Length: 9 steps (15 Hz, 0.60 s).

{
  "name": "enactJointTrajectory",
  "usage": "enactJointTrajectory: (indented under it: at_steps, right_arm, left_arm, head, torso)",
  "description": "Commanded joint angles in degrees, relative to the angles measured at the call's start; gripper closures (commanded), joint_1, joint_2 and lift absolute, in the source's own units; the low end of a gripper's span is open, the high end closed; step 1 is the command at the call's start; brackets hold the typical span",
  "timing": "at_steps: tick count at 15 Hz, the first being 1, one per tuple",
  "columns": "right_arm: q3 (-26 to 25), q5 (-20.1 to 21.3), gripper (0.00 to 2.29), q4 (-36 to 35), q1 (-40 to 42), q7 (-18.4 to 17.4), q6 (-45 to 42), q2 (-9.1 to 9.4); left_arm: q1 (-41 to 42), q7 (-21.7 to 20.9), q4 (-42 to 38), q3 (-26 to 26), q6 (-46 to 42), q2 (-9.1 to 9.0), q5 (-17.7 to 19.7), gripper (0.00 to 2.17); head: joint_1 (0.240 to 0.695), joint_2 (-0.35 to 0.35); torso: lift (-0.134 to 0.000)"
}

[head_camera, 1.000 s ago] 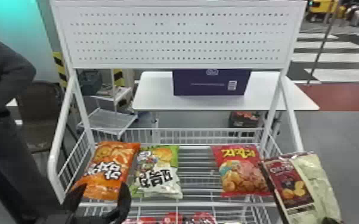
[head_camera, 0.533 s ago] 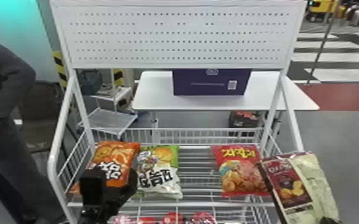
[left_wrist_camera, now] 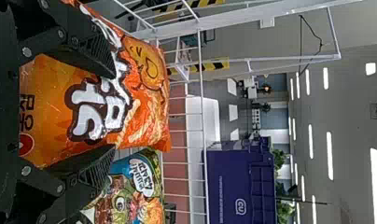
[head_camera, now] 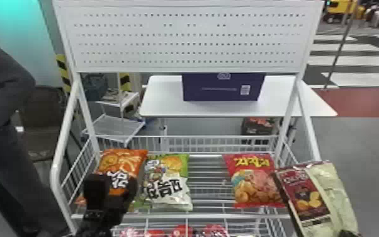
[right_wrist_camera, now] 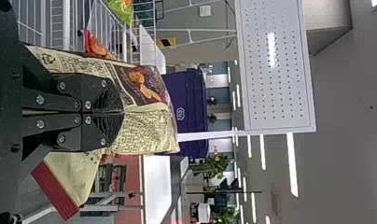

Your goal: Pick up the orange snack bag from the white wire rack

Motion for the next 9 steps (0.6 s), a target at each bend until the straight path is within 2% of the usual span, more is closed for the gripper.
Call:
enactJointTrajectory:
  at_steps: [1,6,9]
  right_arm:
    - [0.04,0.0,2.26,0.0,0.0,0.0,0.0,-0.09]
    - [0.12,0.0,2.26,0.26,-0.26,0.0,0.0,-0.17]
    - [0.12,0.0,2.26,0.53,-0.43,0.0,0.0,-0.17]
  left_arm:
    - [0.54,-0.41,-0.51,0.71,1.77,0.43,1.78,2.15]
    - [4.23,-0.33,-6.13,2.12,0.89,0.51,2.4,2.15]
    - [11.71,0.11,-18.87,4.23,2.3,0.6,3.01,2.15]
  head:
    - [0.499,0.0]
    - [0.499,0.0]
    - [0.499,0.0]
  torso:
    - [0.0]
    - [0.0]
    - [0.0]
